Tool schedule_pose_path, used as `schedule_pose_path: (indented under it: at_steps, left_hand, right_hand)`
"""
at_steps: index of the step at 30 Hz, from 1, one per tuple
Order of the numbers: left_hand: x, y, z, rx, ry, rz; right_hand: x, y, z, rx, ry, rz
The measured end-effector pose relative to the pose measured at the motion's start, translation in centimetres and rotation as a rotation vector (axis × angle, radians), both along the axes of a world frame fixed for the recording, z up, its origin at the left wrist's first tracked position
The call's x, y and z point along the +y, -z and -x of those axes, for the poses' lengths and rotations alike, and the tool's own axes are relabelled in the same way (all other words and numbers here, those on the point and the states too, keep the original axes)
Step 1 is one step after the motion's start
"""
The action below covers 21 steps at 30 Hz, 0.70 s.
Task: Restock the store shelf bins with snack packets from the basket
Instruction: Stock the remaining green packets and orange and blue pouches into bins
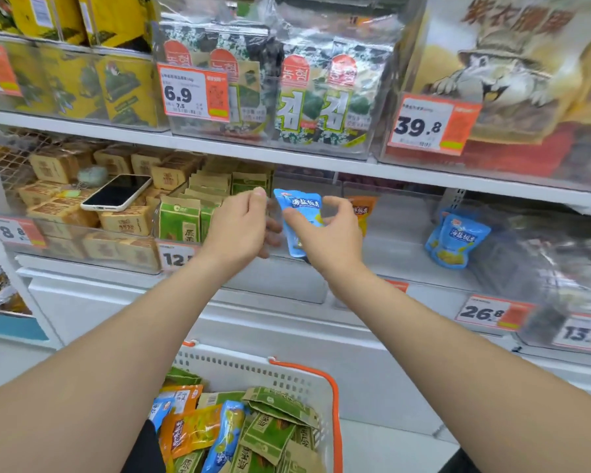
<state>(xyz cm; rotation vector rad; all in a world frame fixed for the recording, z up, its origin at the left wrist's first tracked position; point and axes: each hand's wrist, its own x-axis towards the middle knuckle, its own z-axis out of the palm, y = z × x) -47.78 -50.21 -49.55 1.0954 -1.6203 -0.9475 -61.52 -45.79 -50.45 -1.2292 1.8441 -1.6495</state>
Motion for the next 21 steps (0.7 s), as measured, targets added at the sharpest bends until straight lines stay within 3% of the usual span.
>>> schedule_pose_path:
  at_steps: [3,6,12,16,21]
  left_hand:
    - [0.2,1.1,3.3,-0.260,-0.041,0.299]
    - [1.3,1.8,7.0,-0.501,0.067,0.588]
    - [4.5,1.9,13.7,-0.658,0.161,0.934]
    - [4.6,3.1,16.4,-0.761,0.303,0.942]
    - [4.4,4.8,18.5,-0.813,0.488,0.691]
  right_hand:
    - [0.0,-0.9,4.0,-0.061,0.132,0.005]
    - [0.2,-1.9,8.1,-0.084,0.258,-0.017]
    - [0.5,-0.1,16.5,0.054,0.493,-0.273]
    - [1.4,1.0,21.6,0.041,0.594,-0.434]
    - [1.9,2.3,25.4,-0.073,0.604,-0.482]
